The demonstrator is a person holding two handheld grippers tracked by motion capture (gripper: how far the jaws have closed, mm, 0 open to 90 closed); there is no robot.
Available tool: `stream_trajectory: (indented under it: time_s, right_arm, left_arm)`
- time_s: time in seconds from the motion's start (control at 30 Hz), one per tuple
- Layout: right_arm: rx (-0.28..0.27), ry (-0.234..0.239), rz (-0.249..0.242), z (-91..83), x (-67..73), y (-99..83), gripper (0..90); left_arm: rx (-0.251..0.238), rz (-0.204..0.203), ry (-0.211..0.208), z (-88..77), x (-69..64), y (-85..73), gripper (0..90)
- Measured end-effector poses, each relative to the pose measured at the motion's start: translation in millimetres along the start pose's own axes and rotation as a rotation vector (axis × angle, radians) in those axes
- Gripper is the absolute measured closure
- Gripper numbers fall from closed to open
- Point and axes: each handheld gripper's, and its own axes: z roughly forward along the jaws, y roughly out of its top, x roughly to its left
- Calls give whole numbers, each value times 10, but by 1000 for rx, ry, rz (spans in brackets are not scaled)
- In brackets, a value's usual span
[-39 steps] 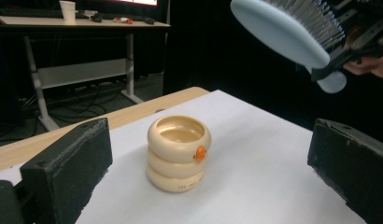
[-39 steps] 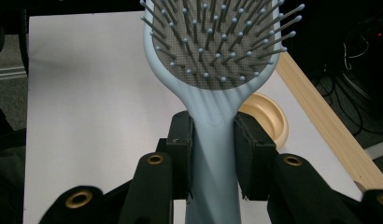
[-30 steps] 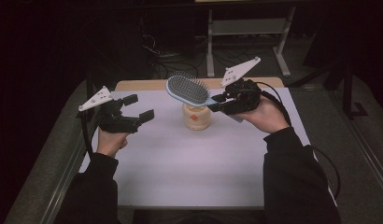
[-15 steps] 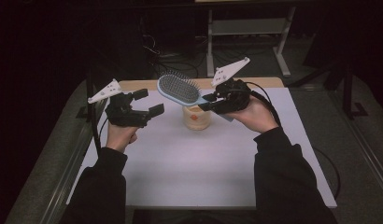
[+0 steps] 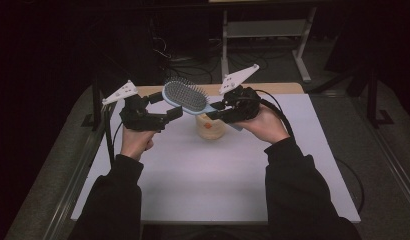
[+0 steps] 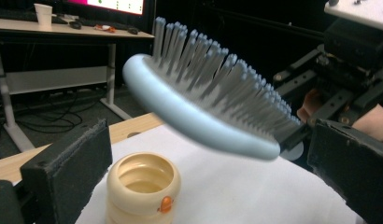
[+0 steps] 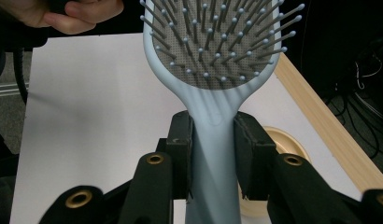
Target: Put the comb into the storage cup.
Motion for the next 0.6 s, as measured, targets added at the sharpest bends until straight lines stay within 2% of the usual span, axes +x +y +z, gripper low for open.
stream_trajectory:
  time_s: [0.4,0.5,0.53,0.6]
  right_arm:
    - [-31,19,3,116,28,-9,682]
    - [-39,19,2,130,32,-5,682]
    - [-40,15,4,133,36,-4,682]
    - [-42,5,1,142,40,-2,682]
  left_arm:
    - [-13,-73,15,117,12,48,16]
    - [-25,-84,22,114,14,52,71]
    - [-31,-83,32,110,9,53,136]
    - [-29,-95,29,119,11,57,184]
